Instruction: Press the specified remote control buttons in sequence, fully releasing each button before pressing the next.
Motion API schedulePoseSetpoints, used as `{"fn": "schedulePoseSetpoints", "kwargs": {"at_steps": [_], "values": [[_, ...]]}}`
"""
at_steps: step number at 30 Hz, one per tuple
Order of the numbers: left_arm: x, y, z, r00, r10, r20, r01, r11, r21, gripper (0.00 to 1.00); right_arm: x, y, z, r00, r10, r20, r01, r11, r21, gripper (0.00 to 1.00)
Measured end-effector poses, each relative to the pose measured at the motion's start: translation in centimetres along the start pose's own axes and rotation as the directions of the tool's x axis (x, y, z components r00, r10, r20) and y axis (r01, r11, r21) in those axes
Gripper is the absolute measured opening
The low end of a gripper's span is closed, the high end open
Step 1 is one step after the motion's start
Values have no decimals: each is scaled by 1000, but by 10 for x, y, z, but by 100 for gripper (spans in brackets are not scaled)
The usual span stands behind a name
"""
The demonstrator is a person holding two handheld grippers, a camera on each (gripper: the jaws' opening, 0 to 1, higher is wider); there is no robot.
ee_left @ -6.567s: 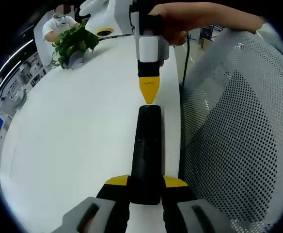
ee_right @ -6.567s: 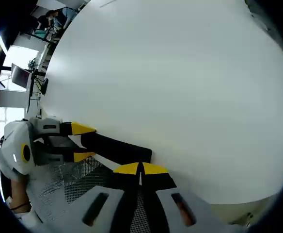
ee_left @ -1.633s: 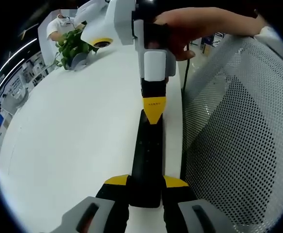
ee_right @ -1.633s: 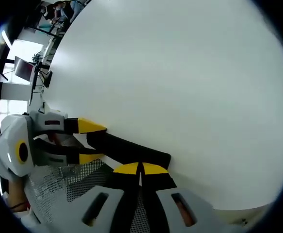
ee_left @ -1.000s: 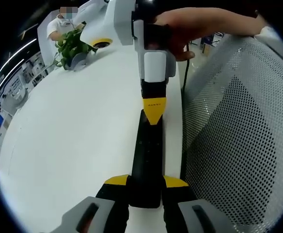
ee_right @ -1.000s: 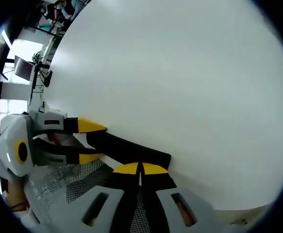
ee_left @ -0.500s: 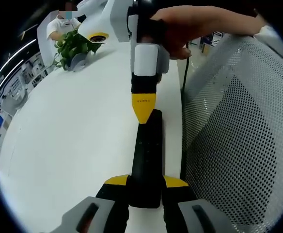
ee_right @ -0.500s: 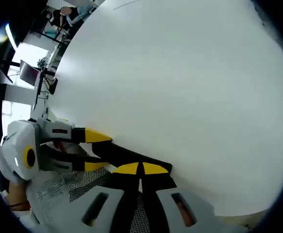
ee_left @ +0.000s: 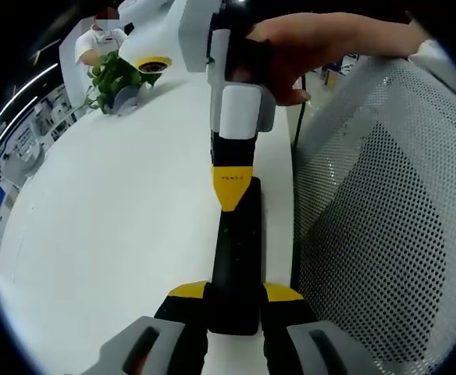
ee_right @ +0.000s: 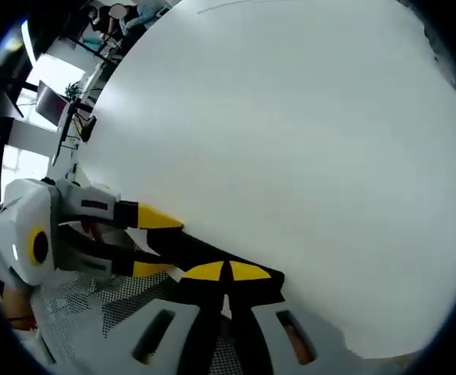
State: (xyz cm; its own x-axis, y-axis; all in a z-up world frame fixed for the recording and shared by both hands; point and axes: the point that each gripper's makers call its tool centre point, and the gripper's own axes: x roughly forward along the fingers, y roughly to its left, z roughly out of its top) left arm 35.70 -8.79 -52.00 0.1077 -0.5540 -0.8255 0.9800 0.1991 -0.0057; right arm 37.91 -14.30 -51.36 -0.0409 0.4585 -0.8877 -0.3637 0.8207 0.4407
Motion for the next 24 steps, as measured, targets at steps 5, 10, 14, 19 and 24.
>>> {"fn": "schedulePoseSetpoints", "kwargs": {"at_steps": [5, 10, 14, 19, 24], "values": [[0, 0, 0, 1000, 0, 1, 0, 1000, 2, 25, 1, -3, 0, 1000, 16, 3, -16, 999, 52, 0], [1, 0, 1, 1000, -1, 1, 1, 1000, 2, 25, 2, -2, 0, 1000, 4, 14, -5, 1000, 31, 0], [1, 0, 1, 1000, 0, 2, 0, 1000, 2, 25, 1, -3, -1, 1000, 11, 18, -12, 999, 53, 0], [2, 1, 1, 1000, 1, 3, -1, 1000, 1, 25, 0, 0, -2, 1000, 11, 16, -12, 998, 54, 0], [1, 0, 1, 1000, 3, 7, -3, 1000, -3, 25, -1, -2, -3, 1000, 10, -3, -9, 998, 60, 0]]}}
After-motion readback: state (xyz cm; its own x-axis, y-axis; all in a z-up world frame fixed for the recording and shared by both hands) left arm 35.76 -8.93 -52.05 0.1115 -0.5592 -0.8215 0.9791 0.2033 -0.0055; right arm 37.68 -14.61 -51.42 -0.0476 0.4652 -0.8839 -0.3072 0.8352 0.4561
